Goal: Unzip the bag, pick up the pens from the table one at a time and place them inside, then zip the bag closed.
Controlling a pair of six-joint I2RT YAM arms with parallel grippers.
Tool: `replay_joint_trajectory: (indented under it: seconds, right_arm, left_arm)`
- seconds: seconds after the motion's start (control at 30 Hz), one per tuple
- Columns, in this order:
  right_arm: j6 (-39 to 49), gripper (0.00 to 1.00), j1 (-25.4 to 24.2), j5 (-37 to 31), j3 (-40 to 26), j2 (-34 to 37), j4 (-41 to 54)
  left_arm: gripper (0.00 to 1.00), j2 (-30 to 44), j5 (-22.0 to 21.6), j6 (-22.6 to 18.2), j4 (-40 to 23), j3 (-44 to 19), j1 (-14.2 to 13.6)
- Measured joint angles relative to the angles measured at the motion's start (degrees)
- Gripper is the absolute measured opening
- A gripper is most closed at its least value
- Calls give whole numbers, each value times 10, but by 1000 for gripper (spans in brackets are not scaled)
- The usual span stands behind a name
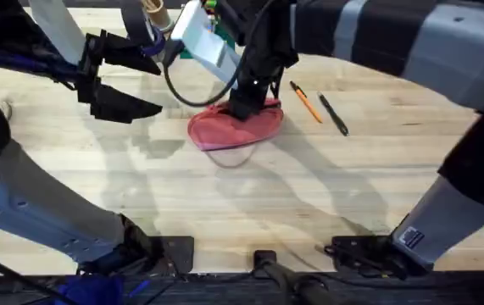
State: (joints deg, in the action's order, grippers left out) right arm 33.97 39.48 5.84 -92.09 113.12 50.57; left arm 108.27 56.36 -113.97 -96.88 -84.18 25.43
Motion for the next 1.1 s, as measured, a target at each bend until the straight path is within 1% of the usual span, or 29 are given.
replay_joint_trajectory:
  seconds: [0.13,0.23,0.27,0.3,0.47,0.5,0.53,0.6,0.9,1.03,1.1]
  right_arm:
    - [50,30,1,2,0,7,-2]
    - [71,30,1,2,0,7,-2]
    - [76,40,1,2,0,7,-2]
    - [79,93,1,2,0,7,-2]
    - [94,807,3,6,0,7,3]
    - [97,932,3,6,0,7,6]
    - [100,980,3,6,0,7,9]
    - [102,998,4,6,0,7,13]
    - [102,997,4,6,0,-4,27]
    - [102,997,4,6,0,-31,33]
    - [102,997,4,6,0,-48,36]
  left_arm:
    - [995,0,0,0,0,0,0]
    - [995,0,0,0,0,0,0]
    - [995,0,0,0,0,0,0]
    - [995,0,0,0,0,0,0]
    - [995,0,0,0,0,0,0]
    - [995,0,0,0,0,0,0]
    - [995,0,0,0,0,0,0]
    - [995,0,0,-1,0,0,0]
    - [995,0,-1,-1,0,-2,-1]
    - [995,0,-7,1,-2,-24,-8]
    - [995,0,-13,11,-1,-44,-16]
